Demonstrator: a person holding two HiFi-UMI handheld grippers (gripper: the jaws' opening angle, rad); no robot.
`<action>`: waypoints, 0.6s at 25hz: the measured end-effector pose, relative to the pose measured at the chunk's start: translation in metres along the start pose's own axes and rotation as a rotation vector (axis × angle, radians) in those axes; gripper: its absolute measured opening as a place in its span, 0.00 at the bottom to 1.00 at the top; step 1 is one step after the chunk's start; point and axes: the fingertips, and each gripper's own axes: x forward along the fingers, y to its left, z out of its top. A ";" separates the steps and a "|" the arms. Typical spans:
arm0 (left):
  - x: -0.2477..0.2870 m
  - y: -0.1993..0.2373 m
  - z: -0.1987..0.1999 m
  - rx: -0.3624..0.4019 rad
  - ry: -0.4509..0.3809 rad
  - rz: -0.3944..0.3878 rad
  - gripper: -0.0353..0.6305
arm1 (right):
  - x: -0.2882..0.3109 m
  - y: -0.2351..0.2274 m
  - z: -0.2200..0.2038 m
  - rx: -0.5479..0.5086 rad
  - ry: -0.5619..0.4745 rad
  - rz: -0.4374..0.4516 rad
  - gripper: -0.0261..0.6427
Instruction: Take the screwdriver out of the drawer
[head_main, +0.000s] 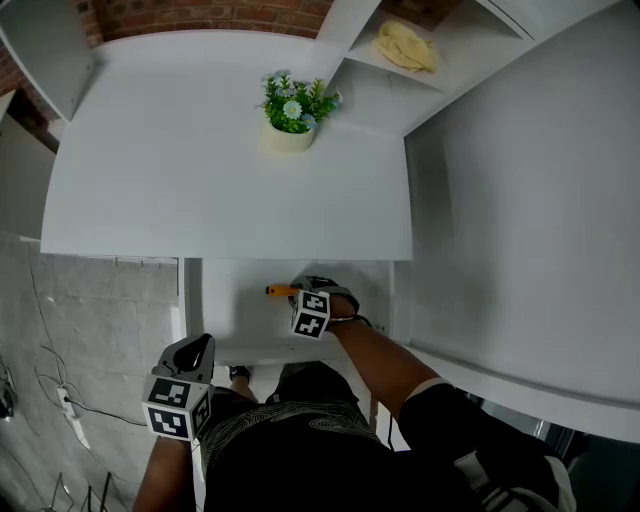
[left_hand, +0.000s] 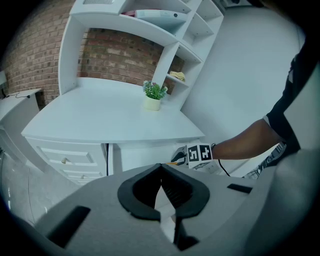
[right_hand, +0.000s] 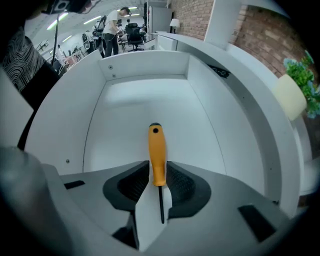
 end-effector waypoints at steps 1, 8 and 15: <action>0.000 0.000 -0.001 -0.001 0.001 0.002 0.08 | 0.000 0.000 0.002 -0.001 -0.003 0.003 0.20; -0.001 0.000 -0.006 -0.028 0.000 0.011 0.08 | 0.002 0.000 0.007 0.008 0.003 0.027 0.20; -0.005 0.005 -0.009 -0.043 -0.013 0.028 0.08 | 0.006 0.000 0.008 0.000 0.009 0.035 0.20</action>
